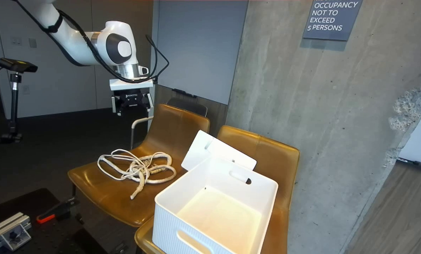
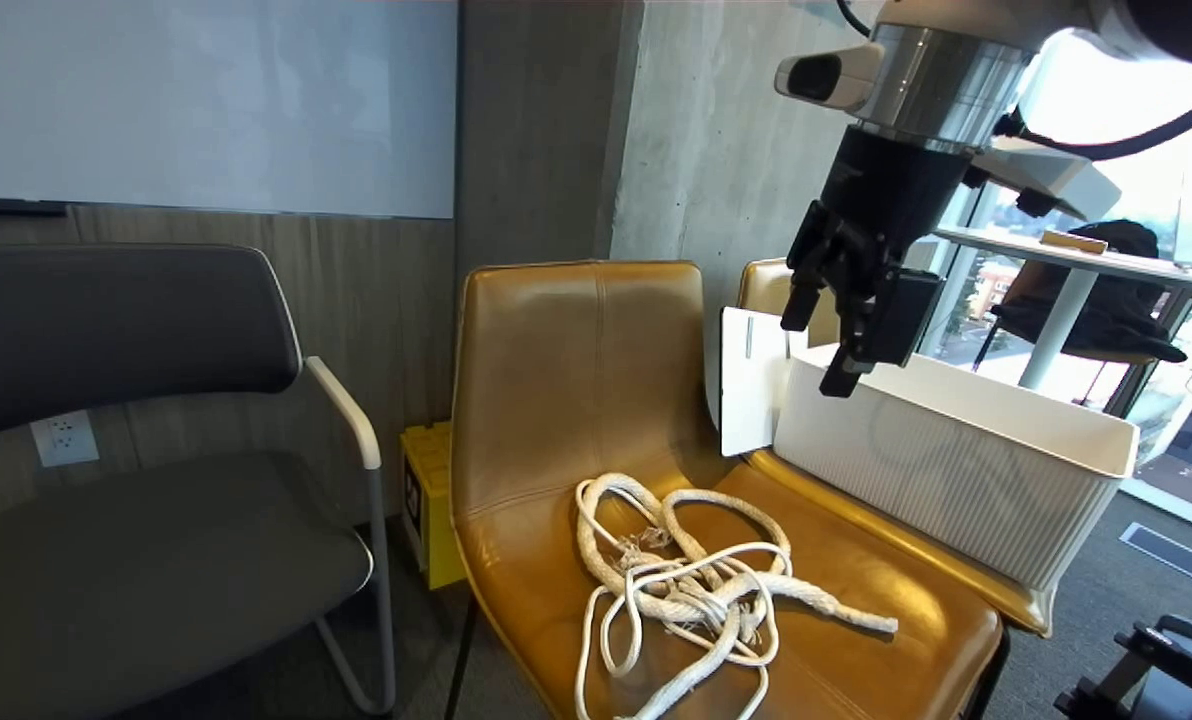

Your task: Put the cable inside the storage box, then take it out

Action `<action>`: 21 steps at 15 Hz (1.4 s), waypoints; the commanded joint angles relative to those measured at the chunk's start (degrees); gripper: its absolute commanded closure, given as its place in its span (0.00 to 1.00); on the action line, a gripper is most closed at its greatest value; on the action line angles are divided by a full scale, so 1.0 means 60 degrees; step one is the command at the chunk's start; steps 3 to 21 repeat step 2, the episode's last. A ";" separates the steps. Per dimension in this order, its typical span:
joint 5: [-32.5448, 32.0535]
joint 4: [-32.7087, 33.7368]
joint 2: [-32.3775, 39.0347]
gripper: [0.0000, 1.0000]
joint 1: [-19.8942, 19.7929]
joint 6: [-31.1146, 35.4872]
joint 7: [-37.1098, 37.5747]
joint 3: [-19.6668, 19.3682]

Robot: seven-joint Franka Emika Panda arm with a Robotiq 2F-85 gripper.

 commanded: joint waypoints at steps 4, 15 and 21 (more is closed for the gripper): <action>0.0001 0.0020 0.0041 0.00 -0.0025 -0.0024 0.0000 0.0001; 0.0001 0.0020 0.0041 0.00 -0.0025 -0.0024 0.0000 0.0001; 0.0001 0.0020 0.0041 0.00 -0.0025 -0.0024 0.0000 0.0001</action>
